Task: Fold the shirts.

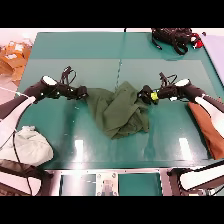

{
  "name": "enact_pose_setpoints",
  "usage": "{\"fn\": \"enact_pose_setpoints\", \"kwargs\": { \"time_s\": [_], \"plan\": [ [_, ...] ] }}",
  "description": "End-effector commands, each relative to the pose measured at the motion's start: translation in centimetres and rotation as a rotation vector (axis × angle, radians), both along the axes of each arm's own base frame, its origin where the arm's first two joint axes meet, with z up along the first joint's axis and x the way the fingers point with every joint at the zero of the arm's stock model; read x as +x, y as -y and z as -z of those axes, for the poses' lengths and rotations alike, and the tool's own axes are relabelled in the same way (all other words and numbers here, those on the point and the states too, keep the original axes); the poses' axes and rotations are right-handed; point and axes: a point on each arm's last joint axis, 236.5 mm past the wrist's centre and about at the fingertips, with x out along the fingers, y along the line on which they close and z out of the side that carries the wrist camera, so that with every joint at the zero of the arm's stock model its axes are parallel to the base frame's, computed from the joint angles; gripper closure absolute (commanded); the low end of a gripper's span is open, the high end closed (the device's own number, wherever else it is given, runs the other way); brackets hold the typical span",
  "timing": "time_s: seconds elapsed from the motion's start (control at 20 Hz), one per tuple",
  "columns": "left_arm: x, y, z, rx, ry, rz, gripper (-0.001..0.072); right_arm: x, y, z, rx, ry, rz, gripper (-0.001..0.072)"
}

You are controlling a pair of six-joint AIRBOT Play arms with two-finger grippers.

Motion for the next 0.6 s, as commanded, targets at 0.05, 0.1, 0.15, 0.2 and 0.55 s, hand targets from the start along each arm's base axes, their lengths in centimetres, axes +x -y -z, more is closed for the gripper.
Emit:
{"fn": "enact_pose_setpoints", "kwargs": {
  "time_s": [0.05,0.1,0.15,0.2,0.55],
  "plan": [
    [0.1,0.0,-0.6,0.017,0.016,0.044,0.0688,3.4,-1.0,-1.0,0.017,0.062,-0.018,0.0686],
    [0.2,0.0,-1.0,0.029,0.026,0.063,0.0688,4.0,-1.0,-1.9,0.014,0.096,-0.038,0.0687],
    [0.5,-0.1,-1.8,0.056,0.046,0.103,0.0689,4.6,-0.9,-3.2,0.019,0.127,-0.054,0.0687],
    [0.8,-0.3,-3.2,0.087,0.073,0.148,0.0689,5.3,-0.8,-5.1,0.027,0.163,-0.072,0.0688],
    [2.8,-3.9,-20.6,0.313,0.393,0.178,0.0689,5.6,0.8,-23.2,-0.040,0.531,-0.153,0.0688]
  ]
}}
